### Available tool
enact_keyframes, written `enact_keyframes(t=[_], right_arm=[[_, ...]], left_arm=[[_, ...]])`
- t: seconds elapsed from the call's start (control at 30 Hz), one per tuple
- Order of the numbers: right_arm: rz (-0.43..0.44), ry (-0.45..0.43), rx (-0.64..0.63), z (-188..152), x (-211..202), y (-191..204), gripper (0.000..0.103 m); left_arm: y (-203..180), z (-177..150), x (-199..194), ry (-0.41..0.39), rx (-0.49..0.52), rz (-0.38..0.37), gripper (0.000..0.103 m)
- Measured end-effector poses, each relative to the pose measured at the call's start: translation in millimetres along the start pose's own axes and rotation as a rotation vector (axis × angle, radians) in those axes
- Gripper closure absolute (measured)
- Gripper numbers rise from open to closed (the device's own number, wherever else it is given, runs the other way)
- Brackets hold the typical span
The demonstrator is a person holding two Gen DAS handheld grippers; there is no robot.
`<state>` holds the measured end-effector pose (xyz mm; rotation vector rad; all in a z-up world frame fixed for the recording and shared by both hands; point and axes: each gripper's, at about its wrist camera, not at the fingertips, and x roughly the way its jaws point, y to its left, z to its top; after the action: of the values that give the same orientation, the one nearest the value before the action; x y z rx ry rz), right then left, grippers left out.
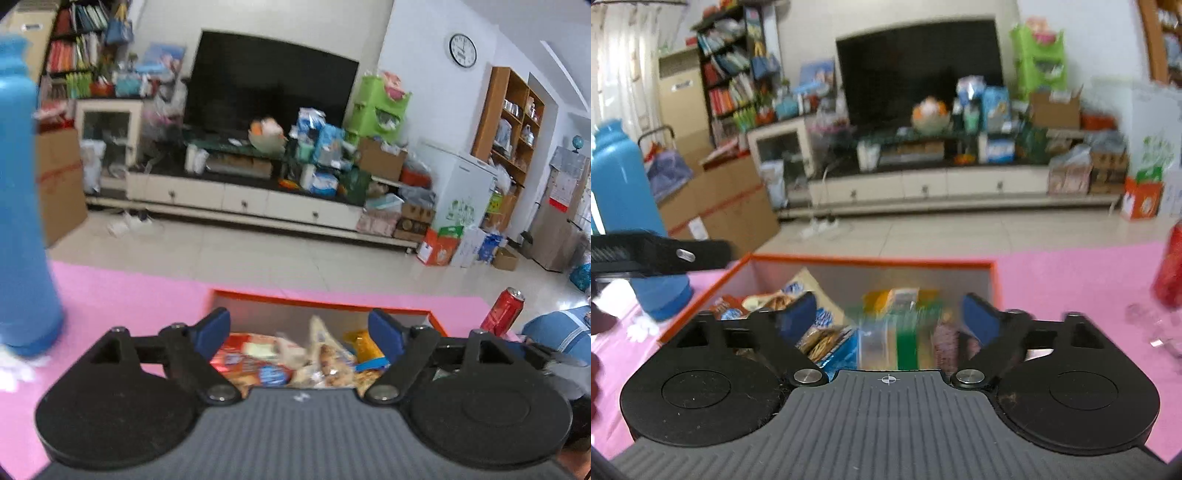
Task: Organize snacks
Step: 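Carry both packets over the orange box and open both tools to drop them, then grasp the yellow bread bar with the left tool while the right tool grasps the granola packet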
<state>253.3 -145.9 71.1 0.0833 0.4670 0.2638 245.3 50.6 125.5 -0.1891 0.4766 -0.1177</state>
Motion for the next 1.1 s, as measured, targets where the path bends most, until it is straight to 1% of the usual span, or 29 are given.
enact_keyframes(t=[0.03, 0.07, 0.1, 0.13, 0.17, 0.2, 0.27, 0.3, 0.33, 0.43, 0.5, 0.57, 0.63, 0.73, 0.8, 0.87, 0.9, 0.93, 0.97, 1.0, 1.03, 1.1], right_arm=[[-0.002, -0.014, -0.004, -0.8, -11.2, -0.5, 0.025], [0.007, -0.024, -0.005, -2.9, -23.9, -2.4, 0.023], [0.016, -0.035, 0.0, -7.2, -36.9, -4.2, 0.021], [0.017, -0.044, 0.012, -13.8, -49.1, -7.3, 0.014], [0.012, -0.051, 0.027, -21.7, -60.2, -12.0, 0.01], [0.006, -0.05, 0.048, -29.8, -69.5, -16.3, 0.01], [0.0, -0.021, 0.089, -43.7, -80.6, -30.1, 0.01], [-0.007, 0.003, 0.108, -52.0, -83.8, -37.9, 0.01], [-0.026, 0.029, 0.126, -59.7, -84.9, -46.6, 0.01], [-0.108, 0.103, 0.162, -77.2, -83.0, -72.6, 0.01], [-0.17, 0.142, 0.148, -85.7, -77.2, -87.0, 0.01], [-0.22, 0.203, 0.118, -94.0, -65.1, -95.7, 0.011], [-0.231, 0.225, 0.115, -97.7, -54.6, -99.4, 0.011], [-0.263, 0.243, 0.114, -99.8, -40.8, -107.1, 0.013], [-0.268, 0.249, 0.105, -100.4, -33.1, -108.3, 0.02], [-0.28, 0.259, 0.088, -100.6, -21.5, -110.2, 0.038], [-0.286, 0.27, 0.081, -101.5, -15.8, -110.7, 0.042], [-0.286, 0.284, 0.081, -103.4, -12.3, -113.3, 0.051], [-0.29, 0.28, 0.08, -104.8, -12.6, -113.5, 0.062], [-0.284, 0.284, 0.078, -104.1, -13.9, -112.3, 0.064], [-0.277, 0.289, 0.076, -103.7, -15.0, -111.9, 0.066], [-0.269, 0.293, 0.073, -104.4, -18.1, -110.6, 0.066]], left_arm=[[5.4, -4.5, -14.0, -0.003, 0.016, 0.014, 0.017], [11.6, -11.2, -25.7, 0.002, 0.027, 0.031, 0.007], [19.3, -21.3, -36.6, 0.014, 0.038, 0.057, 0.002], [28.1, -37.6, -47.8, 0.034, 0.056, 0.085, 0.002], [34.4, -49.6, -52.5, 0.063, 0.072, 0.099, 0.002], [41.4, -65.3, -56.5, 0.106, 0.089, 0.111, 0.002], [51.2, -95.3, -53.8, 0.199, 0.12, 0.153, 0.002], [53.2, -104.8, -50.3, 0.238, 0.144, 0.167, 0.002], [51.9, -112.0, -46.2, 0.265, 0.193, 0.173, 0.003], [49.0, -122.6, -38.7, 0.273, 0.303, 0.202, 0.003], [51.1, -123.1, -33.3, 0.274, 0.309, 0.206, 0.003], [47.6, -121.8, -27.9, 0.266, 0.297, 0.188, 0.002], [43.9, -121.6, -20.5, 0.266, 0.298, 0.166, 0.002], [36.8, -124.3, -6.2, 0.279, 0.309, 0.192, 0.002], [35.3, -126.5, 0.0, 0.292, 0.315, 0.192, 0.002], [34.1, -129.4, 5.6, 0.31, 0.312, 0.192, 0.003], [33.5, -130.7, 7.7, 0.317, 0.317, 0.193, 0.004], [33.6, -131.4, 9.8, 0.324, 0.322, 0.197, 0.005], [33.9, -132.1, 11.3, 0.329, 0.327, 0.202, 0.006], [34.6, -132.9, 12.2, 0.332, 0.328, 0.205, 0.008], [36.5, -133.6, 14.2, 0.345, 0.321, 0.207, 0.012], [40.5, -134.1, 17.2, 0.36, 0.289, 0.199, 0.015]])
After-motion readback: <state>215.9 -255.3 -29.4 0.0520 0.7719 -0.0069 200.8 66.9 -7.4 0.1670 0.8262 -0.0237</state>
